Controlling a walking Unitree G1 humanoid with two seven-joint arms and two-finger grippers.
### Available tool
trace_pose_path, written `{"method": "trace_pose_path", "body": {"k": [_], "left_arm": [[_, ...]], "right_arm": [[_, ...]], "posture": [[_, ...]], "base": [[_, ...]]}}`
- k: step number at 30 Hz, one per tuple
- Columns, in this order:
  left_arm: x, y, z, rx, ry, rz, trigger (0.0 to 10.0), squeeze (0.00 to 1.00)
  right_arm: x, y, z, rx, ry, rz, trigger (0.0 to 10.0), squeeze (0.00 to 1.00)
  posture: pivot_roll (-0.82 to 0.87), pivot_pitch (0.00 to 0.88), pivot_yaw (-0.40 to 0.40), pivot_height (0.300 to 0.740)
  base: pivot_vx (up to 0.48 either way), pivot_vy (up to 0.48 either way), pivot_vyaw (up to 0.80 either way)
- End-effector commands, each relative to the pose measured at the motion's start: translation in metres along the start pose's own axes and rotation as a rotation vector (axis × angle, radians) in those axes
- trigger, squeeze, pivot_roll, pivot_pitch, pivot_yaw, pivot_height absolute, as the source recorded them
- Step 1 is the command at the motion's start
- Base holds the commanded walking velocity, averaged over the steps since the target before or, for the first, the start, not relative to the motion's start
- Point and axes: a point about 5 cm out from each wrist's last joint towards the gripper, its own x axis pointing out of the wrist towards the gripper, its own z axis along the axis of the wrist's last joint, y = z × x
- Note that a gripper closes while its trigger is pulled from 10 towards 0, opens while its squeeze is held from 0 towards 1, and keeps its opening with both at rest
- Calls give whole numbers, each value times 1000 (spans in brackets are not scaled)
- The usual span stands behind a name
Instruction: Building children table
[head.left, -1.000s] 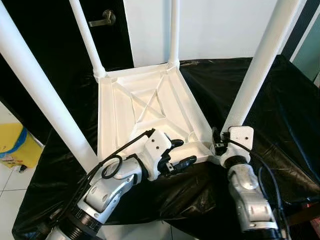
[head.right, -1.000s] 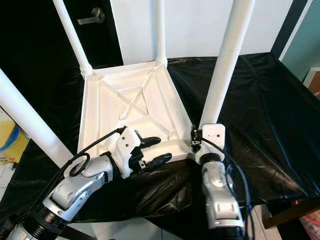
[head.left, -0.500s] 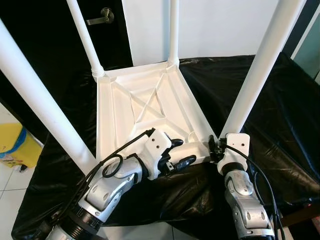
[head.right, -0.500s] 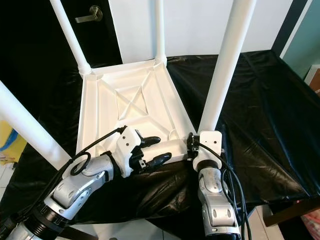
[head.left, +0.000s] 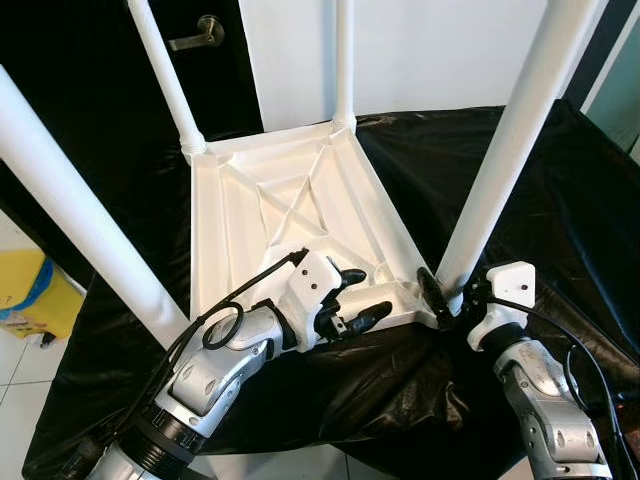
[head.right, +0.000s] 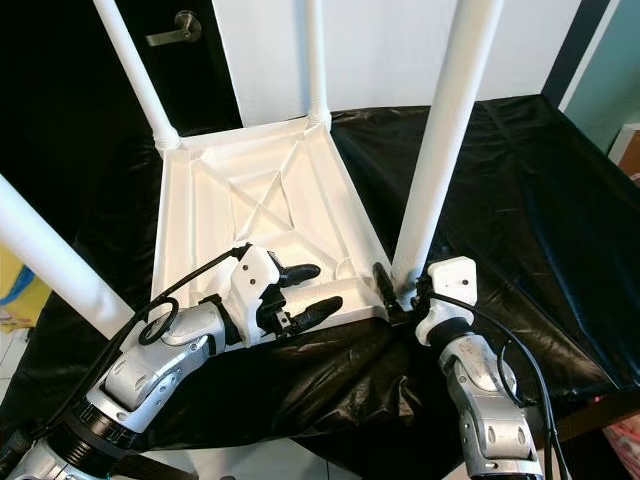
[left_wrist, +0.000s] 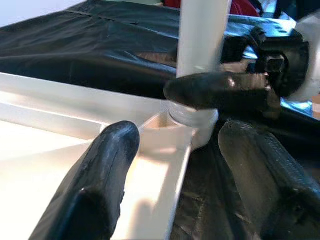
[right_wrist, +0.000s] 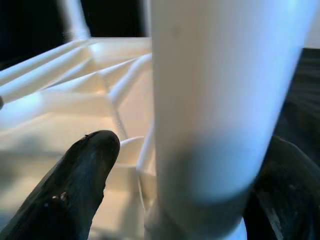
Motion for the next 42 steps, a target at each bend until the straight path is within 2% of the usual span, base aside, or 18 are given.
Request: {"method": "trace_pose_path", "body": {"k": [1, 4, 7, 13, 14, 22, 29, 30, 36, 39, 41, 42], "left_arm": [[-6, -9, -3, 4, 23, -165, 10000, 0], [-11, -8, -3, -3, 32, -162, 10000, 0], [-16, -11, -5, -29, 48, -173, 10000, 0], [-15, -14, -5, -39, 48, -181, 10000, 0], [-14, -15, -5, -40, 46, -183, 10000, 0], [-13, -14, -3, -40, 43, -185, 10000, 0], [-12, -13, -1, -42, 41, -188, 10000, 0], [-12, -12, -1, -40, 38, -189, 10000, 0], [-8, -9, 2, -36, 19, -185, 10000, 0], [-7, -8, 2, -34, 11, -179, 10000, 0], [-4, -9, 2, -34, 5, -174, 10000, 0], [-4, -9, 2, -34, 5, -174, 10000, 0]], "right_arm": [[2, -5, 0, 14, 12, 69, 10000, 0], [6, -9, 0, 4, 27, 112, 10000, 0], [15, -17, -3, -52, 48, 177, 10000, 0], [28, -20, -7, -78, 66, 214, 10000, 0], [33, -21, -10, -86, 72, 231, 0, 0], [41, -19, -14, -76, 70, 263, 0, 0], [31, -20, -25, -68, 86, 235, 0, 0], [29, -20, -28, -62, 91, 221, 10000, 0], [24, -13, -33, -16, 82, 126, 10000, 0], [23, -9, -35, -27, 88, 59, 10000, 0], [21, -6, -39, -68, 120, -58, 10000, 0], [21, -6, -39, -68, 120, -58, 10000, 0]], "posture": [[-170, 43, 44, 740], [-160, 45, 41, 740], [-150, 47, 35, 740], [-150, 45, 34, 740], [-149, 45, 34, 740], [-150, 47, 39, 740], [-159, 41, 52, 740], [-164, 41, 54, 740], [-187, 50, 60, 740], [-196, 56, 60, 740], [-213, 61, 60, 740], [-213, 61, 60, 740]], "base": [[0, 0, 0], [0, 0, 0], [0, 0, 0], [0, 0, 0], [0, 0, 0], [0, 0, 0], [0, 0, 0], [0, 0, 0], [0, 0, 0], [0, 0, 0], [0, 0, 0], [0, 0, 0]]}}
